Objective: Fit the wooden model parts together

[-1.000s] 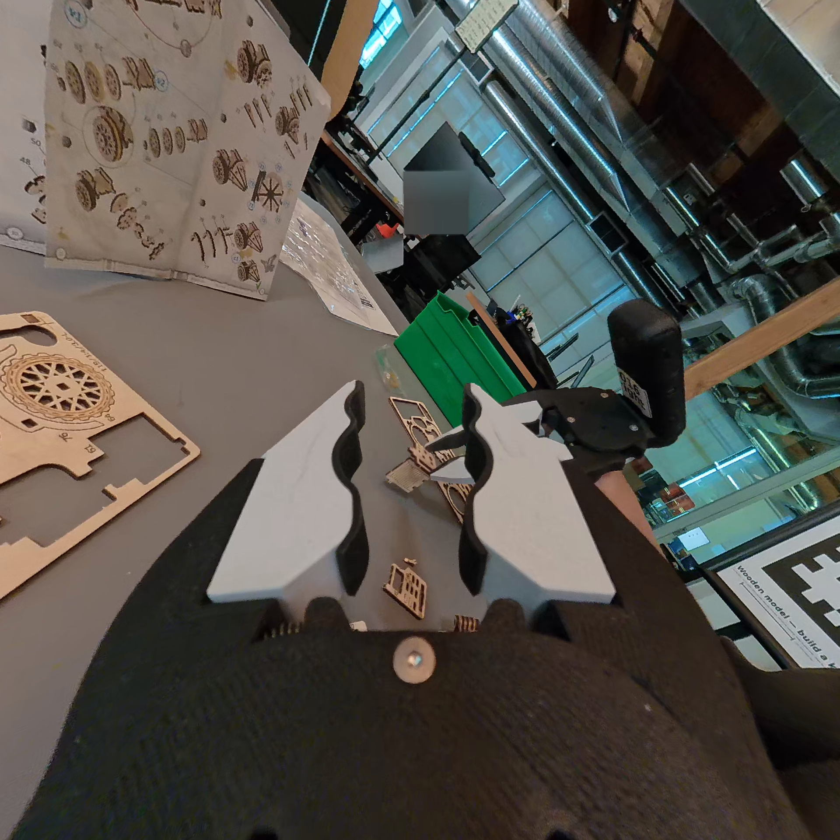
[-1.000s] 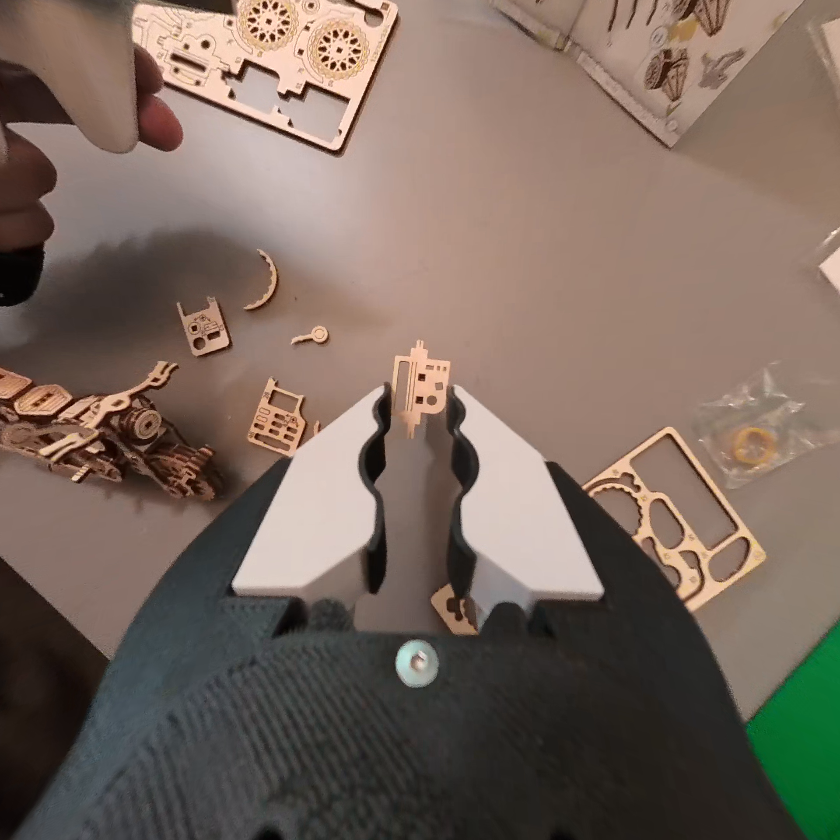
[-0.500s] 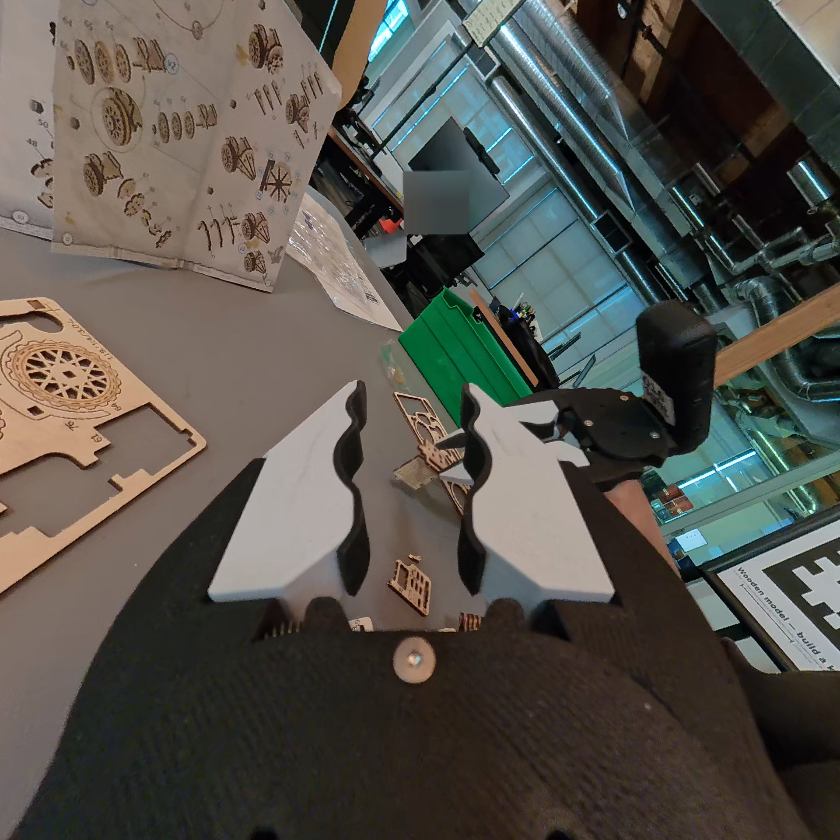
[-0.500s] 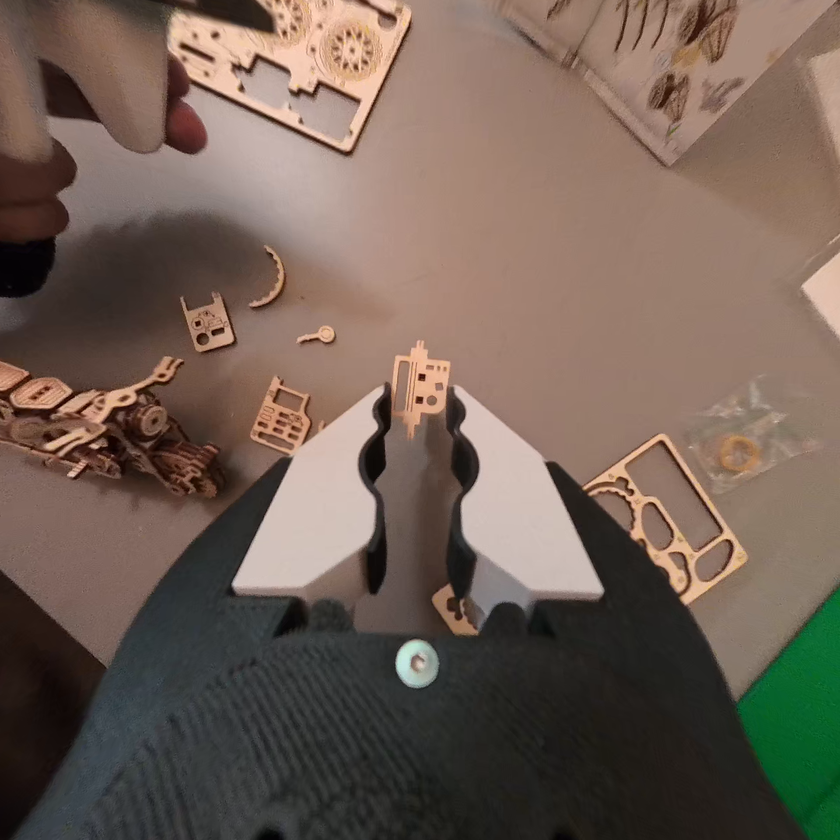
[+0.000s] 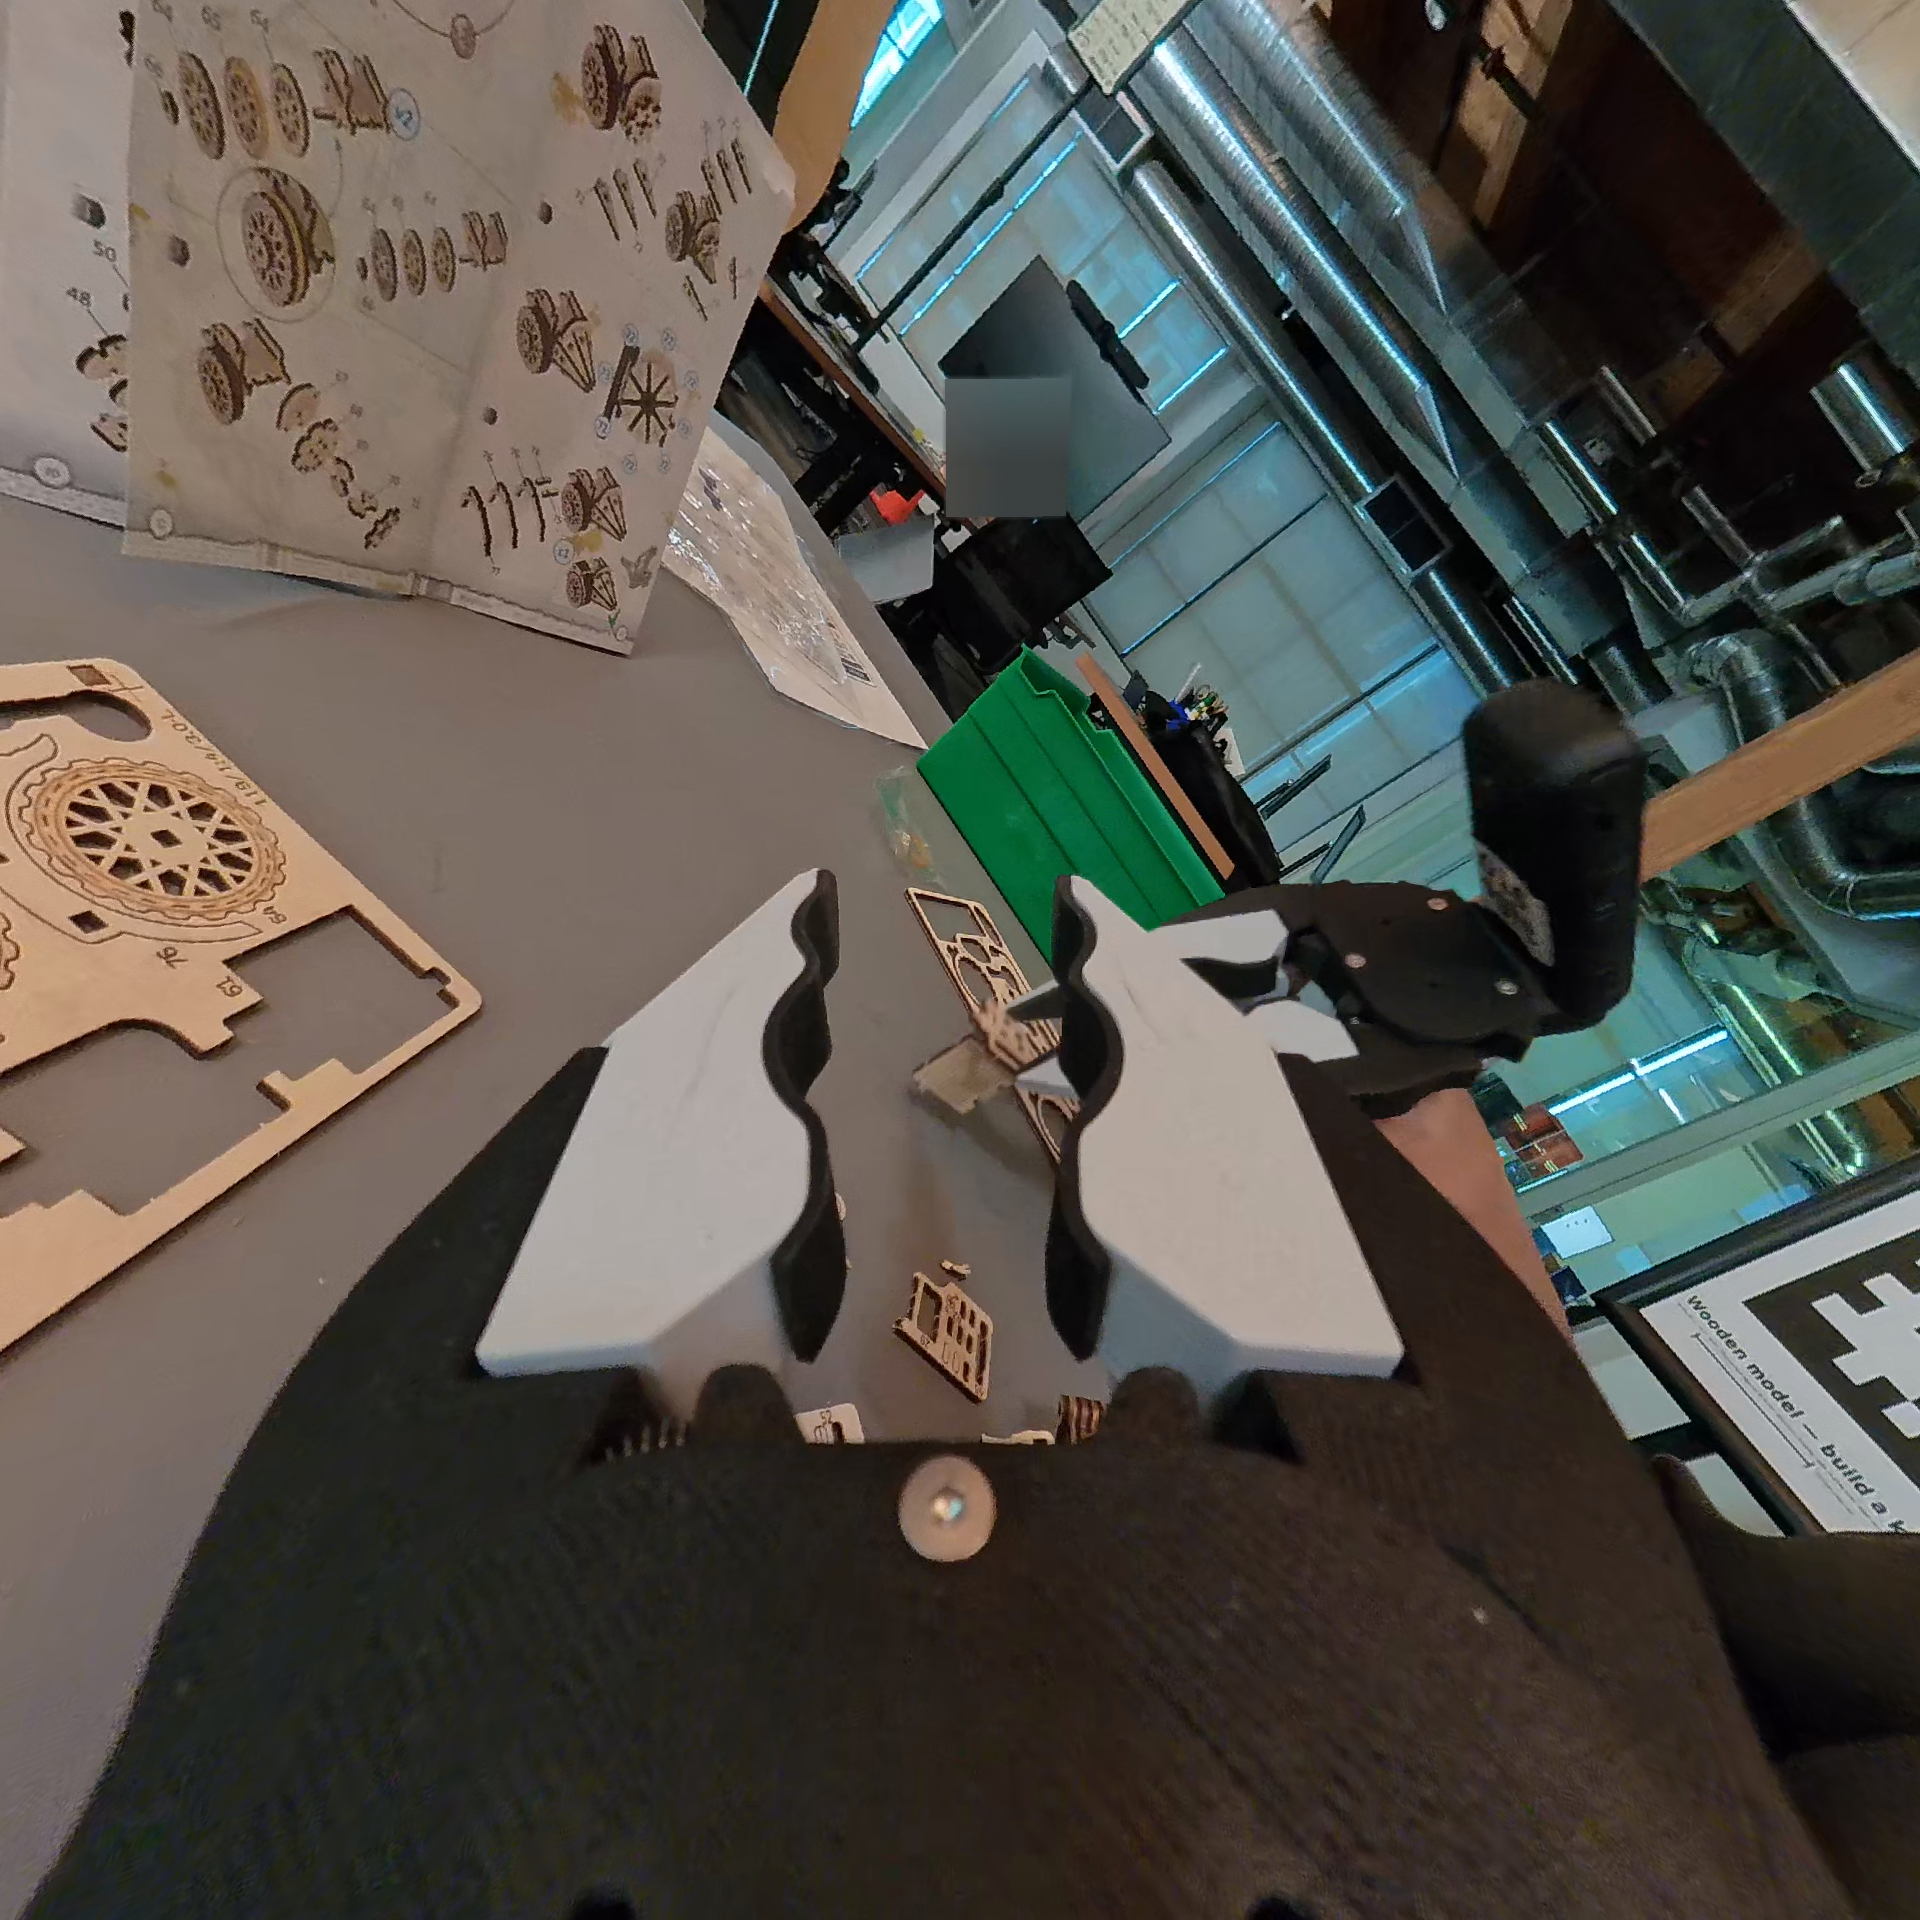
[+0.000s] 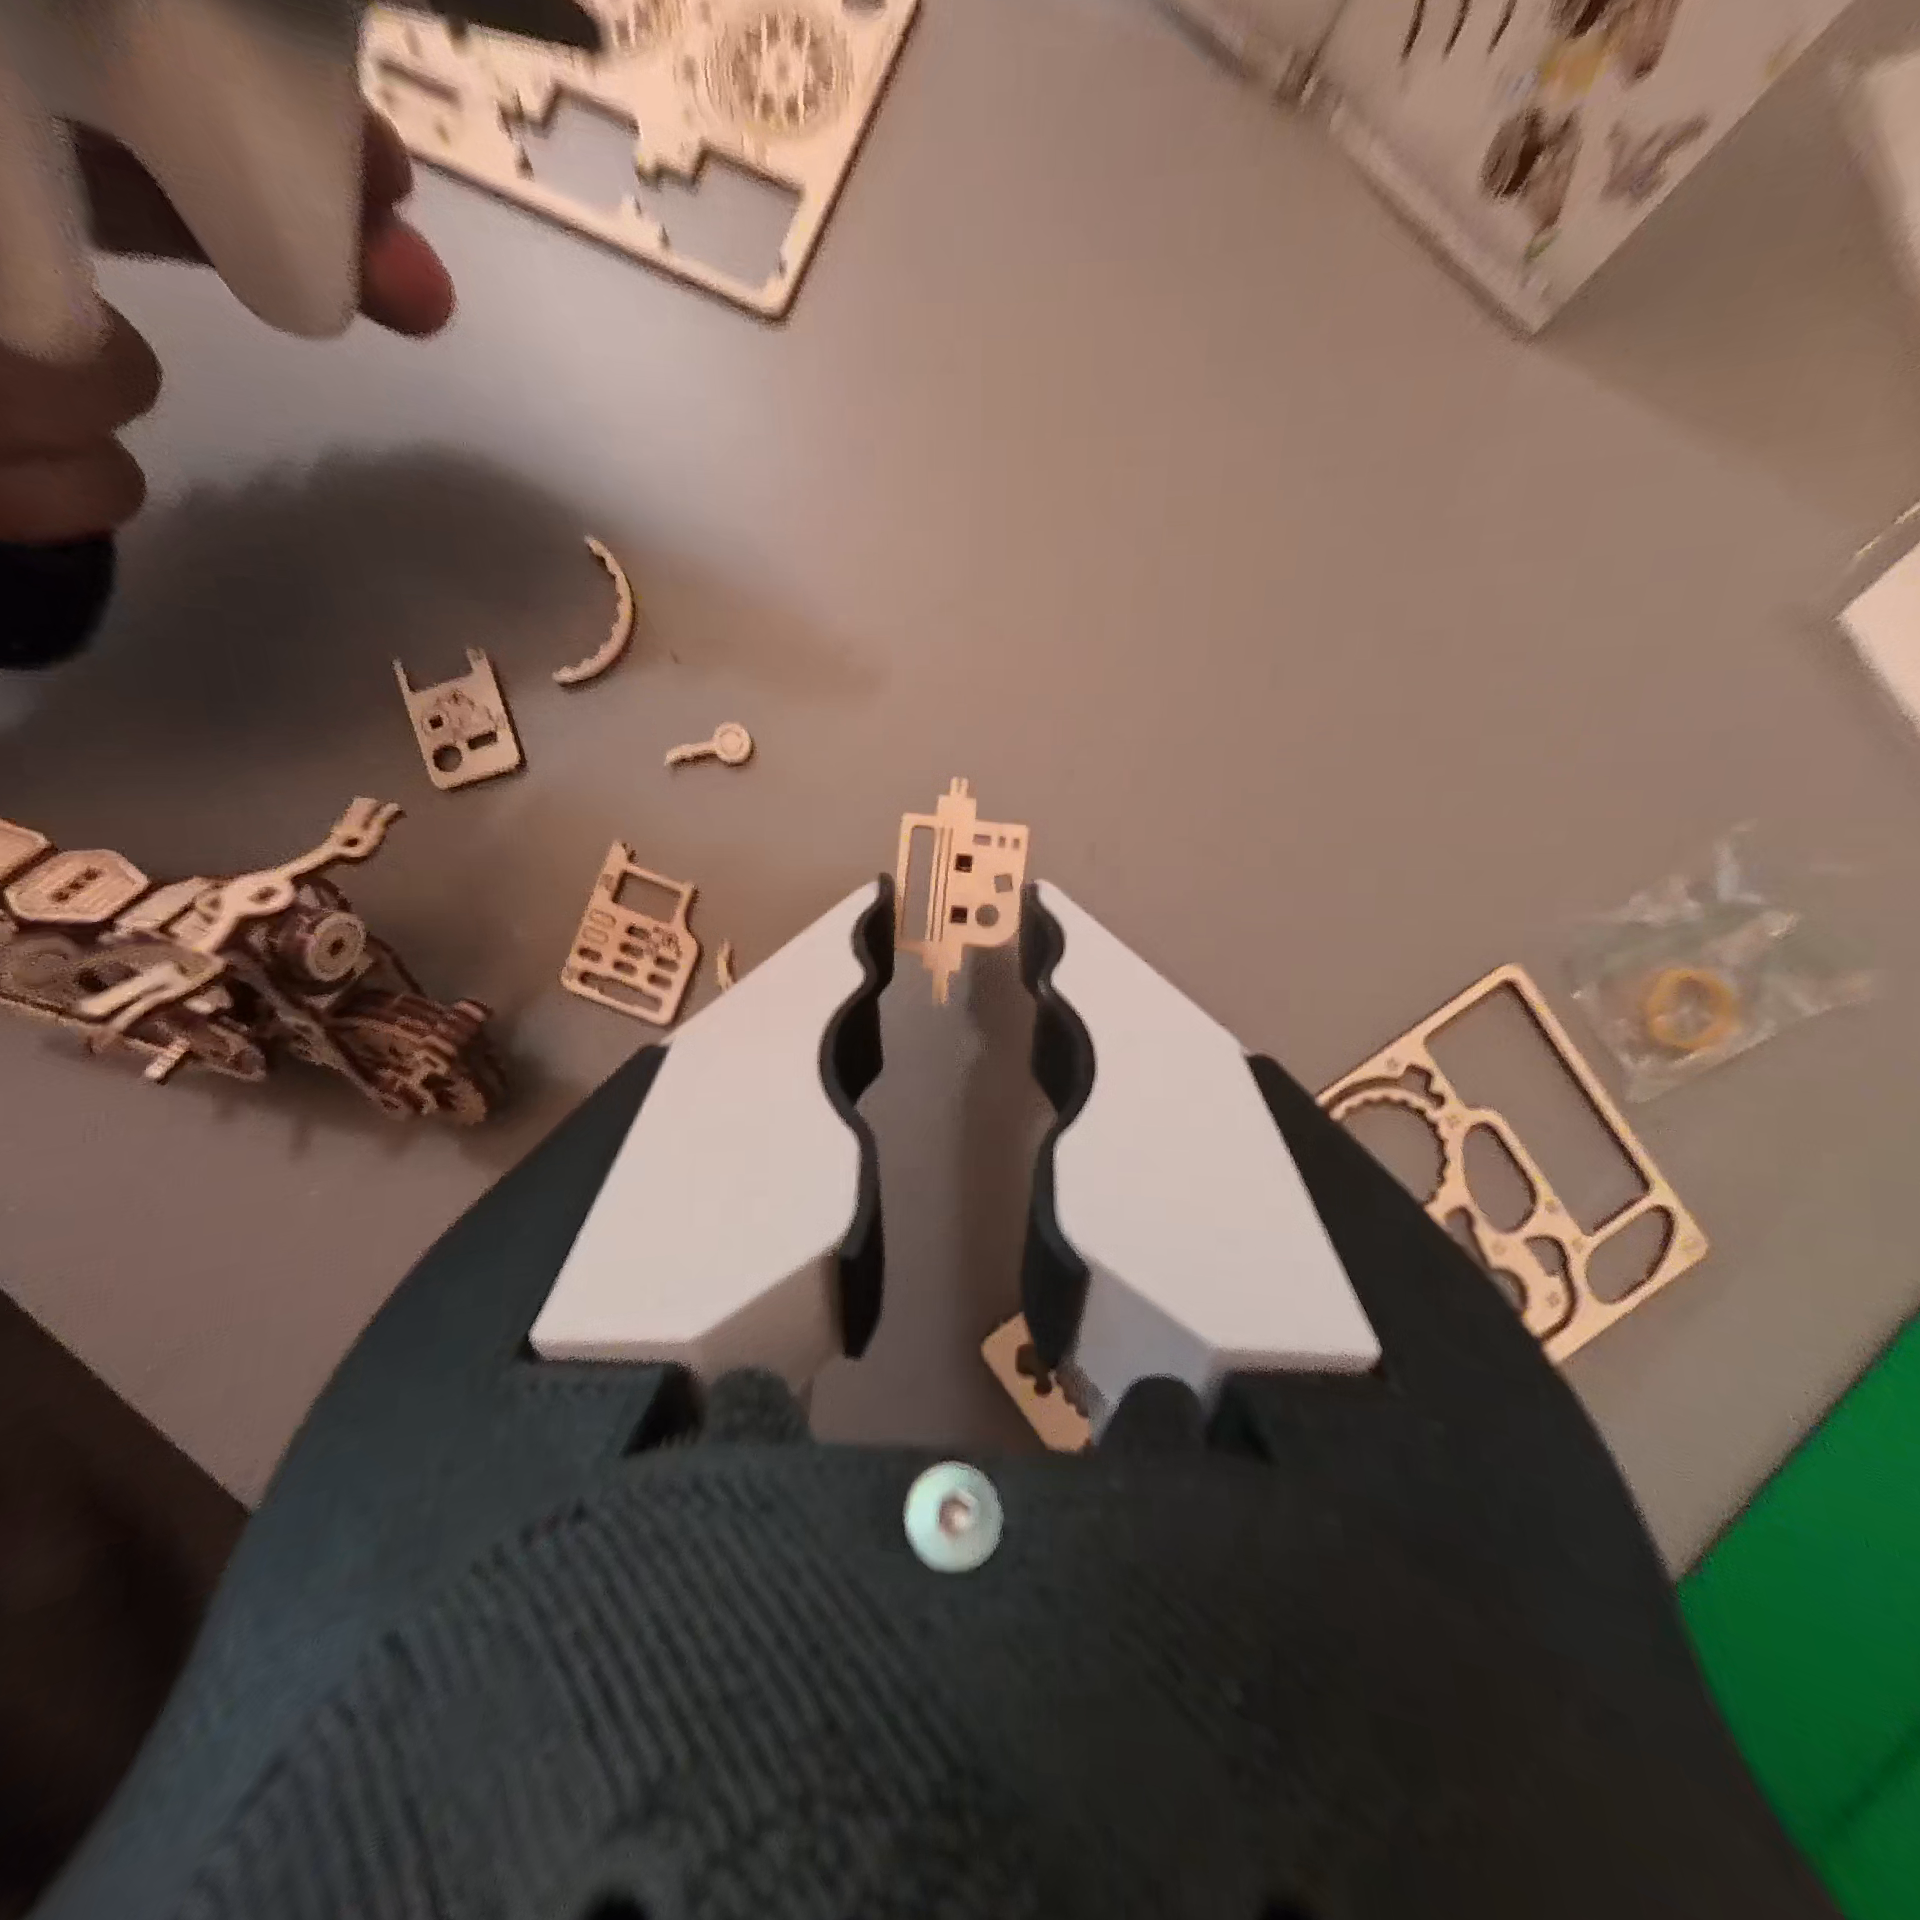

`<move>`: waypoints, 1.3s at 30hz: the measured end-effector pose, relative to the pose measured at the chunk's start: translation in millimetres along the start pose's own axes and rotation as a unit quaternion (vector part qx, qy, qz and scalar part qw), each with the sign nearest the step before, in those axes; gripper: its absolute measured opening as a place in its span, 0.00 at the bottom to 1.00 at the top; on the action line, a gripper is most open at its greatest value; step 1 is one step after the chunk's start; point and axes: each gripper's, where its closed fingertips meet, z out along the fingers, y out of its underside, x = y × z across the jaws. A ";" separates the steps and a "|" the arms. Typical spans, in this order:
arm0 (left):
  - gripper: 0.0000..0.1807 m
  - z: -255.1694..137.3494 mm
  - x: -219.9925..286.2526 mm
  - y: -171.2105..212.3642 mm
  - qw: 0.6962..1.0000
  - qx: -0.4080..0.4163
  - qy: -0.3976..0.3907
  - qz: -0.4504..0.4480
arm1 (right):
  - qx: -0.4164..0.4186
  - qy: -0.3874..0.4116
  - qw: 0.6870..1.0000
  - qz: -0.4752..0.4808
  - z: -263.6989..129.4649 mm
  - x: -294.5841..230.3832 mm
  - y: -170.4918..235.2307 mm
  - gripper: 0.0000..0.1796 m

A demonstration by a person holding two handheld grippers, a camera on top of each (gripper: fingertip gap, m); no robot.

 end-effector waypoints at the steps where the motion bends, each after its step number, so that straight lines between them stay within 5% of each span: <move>1: 0.22 0.0 -0.3 0.0 1.000 0.000 -0.001 0.002 | 0.012 0.001 1.000 -0.002 -3.5 -0.6 -4.2 0.14; 12: 0.22 0.4 -2.0 1.3 1.000 -0.002 -0.002 -0.001 | -0.035 0.011 0.999 -0.004 5.4 1.0 12.8 0.13; 26: 0.22 0.9 -3.5 2.6 1.000 -0.003 -0.004 -0.003 | 0.034 0.005 0.999 -0.004 -16.9 -3.6 1.2 0.13; 31: 0.22 0.9 -1.2 1.8 1.000 -0.002 0.002 -0.007 | 0.000 -0.002 1.000 -0.012 -3.4 -8.1 12.5 0.13; 35: 0.23 1.3 8.7 0.0 1.000 0.000 0.023 -0.007 | 0.125 -0.062 0.990 0.021 -35.9 -15.7 -25.7 0.13; 39: 0.24 4.2 45.0 2.0 0.993 -0.007 0.107 -0.038 | 0.287 -0.209 0.929 0.105 -86.4 -26.0 -63.3 0.13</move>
